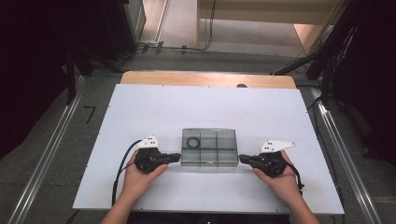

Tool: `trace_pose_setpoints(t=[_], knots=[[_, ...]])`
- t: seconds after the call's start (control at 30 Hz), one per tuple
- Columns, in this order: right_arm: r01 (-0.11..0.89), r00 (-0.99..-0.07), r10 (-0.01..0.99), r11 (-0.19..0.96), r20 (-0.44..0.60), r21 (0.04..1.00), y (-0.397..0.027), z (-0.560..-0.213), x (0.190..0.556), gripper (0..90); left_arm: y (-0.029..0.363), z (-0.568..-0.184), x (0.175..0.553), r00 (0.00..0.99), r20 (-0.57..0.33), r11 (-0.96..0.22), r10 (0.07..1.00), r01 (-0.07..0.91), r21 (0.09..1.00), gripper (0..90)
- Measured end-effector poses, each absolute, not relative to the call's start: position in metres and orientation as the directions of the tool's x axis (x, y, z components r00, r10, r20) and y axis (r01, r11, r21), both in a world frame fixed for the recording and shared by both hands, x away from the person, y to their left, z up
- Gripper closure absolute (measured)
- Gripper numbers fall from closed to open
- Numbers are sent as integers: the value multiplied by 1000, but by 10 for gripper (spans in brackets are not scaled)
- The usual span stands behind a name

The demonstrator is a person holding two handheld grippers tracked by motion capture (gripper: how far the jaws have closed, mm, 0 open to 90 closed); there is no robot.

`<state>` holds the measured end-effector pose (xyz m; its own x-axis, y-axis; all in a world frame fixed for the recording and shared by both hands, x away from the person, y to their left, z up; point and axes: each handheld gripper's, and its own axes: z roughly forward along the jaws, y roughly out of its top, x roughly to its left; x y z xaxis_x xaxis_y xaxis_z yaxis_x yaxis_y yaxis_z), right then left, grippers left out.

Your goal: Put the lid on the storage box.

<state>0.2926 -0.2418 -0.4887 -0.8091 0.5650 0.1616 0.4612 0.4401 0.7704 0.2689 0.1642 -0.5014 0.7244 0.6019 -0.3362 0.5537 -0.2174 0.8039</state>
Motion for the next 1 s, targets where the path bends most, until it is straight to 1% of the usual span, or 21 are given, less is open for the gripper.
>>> trace_pose_setpoints(t=[0.1,0.17,0.2,0.3,0.37,0.43,0.5,0.57,0.63,0.7,0.73,0.87,0.93,1.0], knots=[[454,-810,563,425,164,783,-246,-487,291,847,165,-500,266,726,-329,-211,604,543,813,847],[448,-811,562,416,164,791,-249,-485,289,799,166,-500,263,731,-314,-218,606,533,818,821],[443,-810,564,408,160,798,-250,-485,288,761,167,-499,261,732,-303,-218,610,523,824,799],[433,-800,581,382,153,817,-256,-482,285,626,171,-497,257,736,-294,-197,610,499,844,704],[430,-794,589,366,152,825,-260,-480,284,554,175,-494,253,736,-281,-179,616,478,860,639],[425,-788,597,348,152,836,-264,-478,282,487,179,-493,250,738,-271,-166,618,460,872,547],[415,-786,601,339,145,844,-267,-476,280,428,182,-492,246,745,-255,-158,617,435,887,504],[406,-784,605,330,139,852,-271,-476,278,355,185,-491,243,743,-248,-146,621,421,895,433],[405,-779,611,319,141,857,-274,-475,277,301,189,-491,240,740,-243,-140,628,414,899,345],[402,-775,617,308,141,863,-278,-474,276,266,193,-492,238,732,-244,-128,636,412,902,286],[398,-774,618,301,141,867,-281,-474,276,251,195,-492,238,729,-243,-123,639,409,904,264],[397,-768,623,281,148,874,-289,-474,275,174,203,-493,235,718,-249,-100,649,405,909,235],[396,-764,628,272,150,877,-293,-473,274,149,207,-494,234,716,-252,-90,651,402,911,226],[395,-758,635,264,150,880,-298,-473,273,143,211,-494,233,712,-257,-82,654,404,911,217]])
